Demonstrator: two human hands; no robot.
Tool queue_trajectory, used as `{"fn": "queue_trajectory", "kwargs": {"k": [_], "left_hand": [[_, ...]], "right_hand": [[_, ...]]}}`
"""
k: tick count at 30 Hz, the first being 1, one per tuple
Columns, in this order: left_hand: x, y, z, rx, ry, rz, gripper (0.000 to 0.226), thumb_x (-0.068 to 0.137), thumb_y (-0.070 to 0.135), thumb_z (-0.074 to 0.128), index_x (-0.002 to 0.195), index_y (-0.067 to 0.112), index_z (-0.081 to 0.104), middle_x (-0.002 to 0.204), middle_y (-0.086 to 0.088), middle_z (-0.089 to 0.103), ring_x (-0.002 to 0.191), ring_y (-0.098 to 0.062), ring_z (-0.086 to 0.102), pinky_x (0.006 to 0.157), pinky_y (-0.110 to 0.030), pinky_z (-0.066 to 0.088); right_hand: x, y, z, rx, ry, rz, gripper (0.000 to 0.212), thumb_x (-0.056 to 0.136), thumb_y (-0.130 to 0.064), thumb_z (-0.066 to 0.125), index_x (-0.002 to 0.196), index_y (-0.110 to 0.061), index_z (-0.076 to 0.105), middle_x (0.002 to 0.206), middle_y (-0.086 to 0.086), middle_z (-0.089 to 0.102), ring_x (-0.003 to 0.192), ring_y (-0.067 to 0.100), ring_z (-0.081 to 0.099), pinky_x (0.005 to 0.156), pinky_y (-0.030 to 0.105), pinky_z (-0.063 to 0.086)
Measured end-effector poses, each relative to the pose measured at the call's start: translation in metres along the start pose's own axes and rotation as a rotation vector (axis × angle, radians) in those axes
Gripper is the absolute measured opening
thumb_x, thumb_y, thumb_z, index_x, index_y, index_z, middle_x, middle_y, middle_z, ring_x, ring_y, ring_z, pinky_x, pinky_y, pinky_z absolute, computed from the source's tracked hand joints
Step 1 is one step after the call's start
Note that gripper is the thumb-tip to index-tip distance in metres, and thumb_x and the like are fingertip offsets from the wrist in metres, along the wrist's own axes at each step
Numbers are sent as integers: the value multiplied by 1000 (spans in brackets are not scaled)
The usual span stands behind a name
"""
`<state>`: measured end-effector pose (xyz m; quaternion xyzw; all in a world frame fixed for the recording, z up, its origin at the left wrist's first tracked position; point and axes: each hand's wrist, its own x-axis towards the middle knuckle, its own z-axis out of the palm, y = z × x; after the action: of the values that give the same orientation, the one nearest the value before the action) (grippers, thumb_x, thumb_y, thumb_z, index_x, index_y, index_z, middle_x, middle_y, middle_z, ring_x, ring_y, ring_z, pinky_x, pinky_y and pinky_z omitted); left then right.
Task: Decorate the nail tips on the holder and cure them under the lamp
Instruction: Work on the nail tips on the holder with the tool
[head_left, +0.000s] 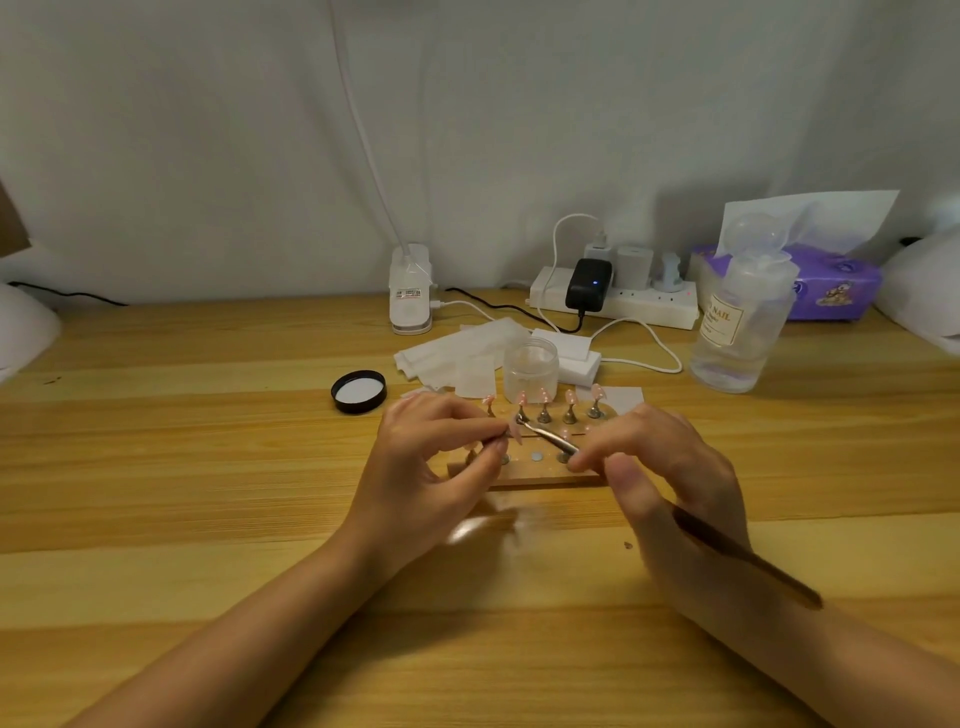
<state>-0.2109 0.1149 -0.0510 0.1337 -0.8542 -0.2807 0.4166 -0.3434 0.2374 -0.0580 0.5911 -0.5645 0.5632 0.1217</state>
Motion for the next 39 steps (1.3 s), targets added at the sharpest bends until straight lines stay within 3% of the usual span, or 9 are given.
{"fn": "queue_trajectory", "kwargs": {"k": [9, 12, 14, 16, 19, 22, 28, 35, 39], "left_hand": [[1, 2, -2, -70, 96, -46, 17, 78, 19, 69, 94, 22, 67, 89, 9, 66, 87, -9, 61, 81, -51, 47], [2, 2, -5, -95, 99, -100, 13, 77, 22, 62, 89, 25, 66, 89, 12, 66, 88, -2, 60, 85, -35, 48], [4, 1, -7, -114, 90, -141, 13, 76, 23, 61, 88, 24, 66, 89, 12, 67, 89, 0, 60, 84, -24, 47], [7, 1, -10, -124, 69, -152, 13, 76, 22, 62, 88, 22, 67, 89, 10, 68, 88, 0, 61, 83, -19, 47], [13, 4, -10, -135, 33, -150, 11, 76, 20, 65, 86, 22, 68, 86, 8, 69, 85, -2, 62, 78, -11, 45], [20, 8, -6, -196, 5, -165, 11, 75, 20, 67, 85, 18, 69, 85, 5, 70, 85, -3, 63, 79, -11, 44], [25, 11, 9, -205, -96, -104, 11, 74, 8, 71, 82, 15, 70, 84, 5, 68, 84, -5, 62, 80, -21, 47], [18, 3, 18, -125, -112, -131, 31, 74, 6, 74, 97, 23, 63, 78, 11, 65, 79, 1, 58, 61, -6, 40], [16, -2, 19, -66, -151, -127, 40, 74, 11, 75, 104, 30, 57, 77, 16, 66, 82, 3, 59, 68, -4, 36]], "right_hand": [[-1, 0, -3, 32, -16, 63, 38, 86, -25, 38, 54, -15, 57, 57, -13, 51, 61, -2, 50, 72, 24, 38], [1, 0, -4, 67, -1, 163, 33, 86, -32, 36, 58, -25, 53, 56, -19, 52, 66, -5, 53, 74, 17, 37], [2, 1, -5, 123, -3, 254, 31, 84, -37, 36, 61, -29, 54, 62, -15, 58, 71, -1, 56, 75, 23, 40], [3, 1, -6, 179, 1, 334, 29, 83, -43, 36, 66, -30, 57, 71, -12, 62, 73, 5, 57, 73, 27, 44], [6, 1, -6, 231, 51, 384, 26, 81, -45, 40, 76, -27, 58, 79, -9, 63, 76, 2, 57, 68, 12, 43], [7, 3, -7, 286, 79, 408, 19, 85, -37, 46, 81, -22, 59, 82, -6, 63, 75, 1, 58, 67, 10, 44], [8, 8, -7, 308, 118, 421, 28, 92, -34, 36, 87, -17, 56, 84, -7, 67, 72, 8, 59, 68, 15, 46], [12, 15, -9, 151, 81, 322, 25, 93, -37, 36, 81, -24, 53, 72, -9, 58, 71, -1, 55, 67, 11, 42], [15, 18, -8, 7, -4, 238, 36, 88, -60, 30, 85, -32, 52, 80, -14, 62, 79, 2, 58, 78, 30, 46]]}}
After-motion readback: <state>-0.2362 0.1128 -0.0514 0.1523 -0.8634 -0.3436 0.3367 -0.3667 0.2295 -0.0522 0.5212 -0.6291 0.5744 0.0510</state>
